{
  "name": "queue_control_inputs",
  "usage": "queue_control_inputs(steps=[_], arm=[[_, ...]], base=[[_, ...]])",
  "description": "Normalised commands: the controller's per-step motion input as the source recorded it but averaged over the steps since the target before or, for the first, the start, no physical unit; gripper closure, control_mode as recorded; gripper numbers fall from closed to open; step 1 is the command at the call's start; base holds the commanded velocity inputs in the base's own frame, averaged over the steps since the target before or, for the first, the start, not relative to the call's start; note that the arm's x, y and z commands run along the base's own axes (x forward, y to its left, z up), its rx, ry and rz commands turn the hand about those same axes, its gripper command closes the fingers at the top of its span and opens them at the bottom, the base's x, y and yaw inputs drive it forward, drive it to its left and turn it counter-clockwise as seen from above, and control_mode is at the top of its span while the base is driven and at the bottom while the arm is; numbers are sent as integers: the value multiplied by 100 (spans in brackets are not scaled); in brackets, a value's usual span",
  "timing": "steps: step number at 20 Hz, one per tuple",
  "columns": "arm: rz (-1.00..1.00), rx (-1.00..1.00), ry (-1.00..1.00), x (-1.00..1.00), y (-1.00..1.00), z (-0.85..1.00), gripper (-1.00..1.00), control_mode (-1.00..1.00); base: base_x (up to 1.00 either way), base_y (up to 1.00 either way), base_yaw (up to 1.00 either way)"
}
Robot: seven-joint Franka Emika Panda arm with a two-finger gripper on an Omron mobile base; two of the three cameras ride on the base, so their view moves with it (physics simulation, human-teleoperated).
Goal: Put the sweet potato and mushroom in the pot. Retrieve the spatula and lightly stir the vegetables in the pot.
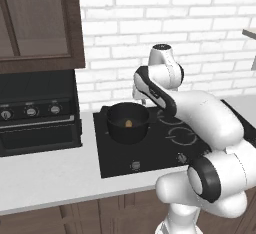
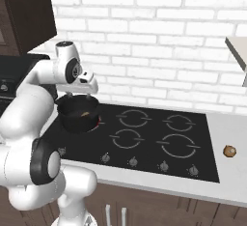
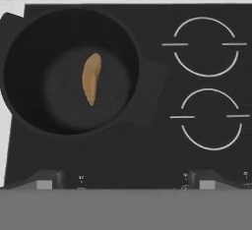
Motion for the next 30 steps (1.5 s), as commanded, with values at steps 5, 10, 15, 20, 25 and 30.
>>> queue_control_inputs(steps=[5, 10, 15, 20, 25, 30], arm=[[0, 0, 0, -11, -3, 0, -100, -100], [0, 0, 0, 0, 0, 0, -100, 100], [0, 0, 0, 0, 0, 0, -100, 100], [0, 0, 0, 0, 0, 0, -100, 100], [0, 0, 0, 0, 0, 0, -100, 100], [0, 0, 0, 0, 0, 0, -100, 100]], base=[[0, 0, 0], [-26, -6, 0], [-85, -31, 0], [-1, -37, -1], [27, -64, 0], [15, -78, 0]])
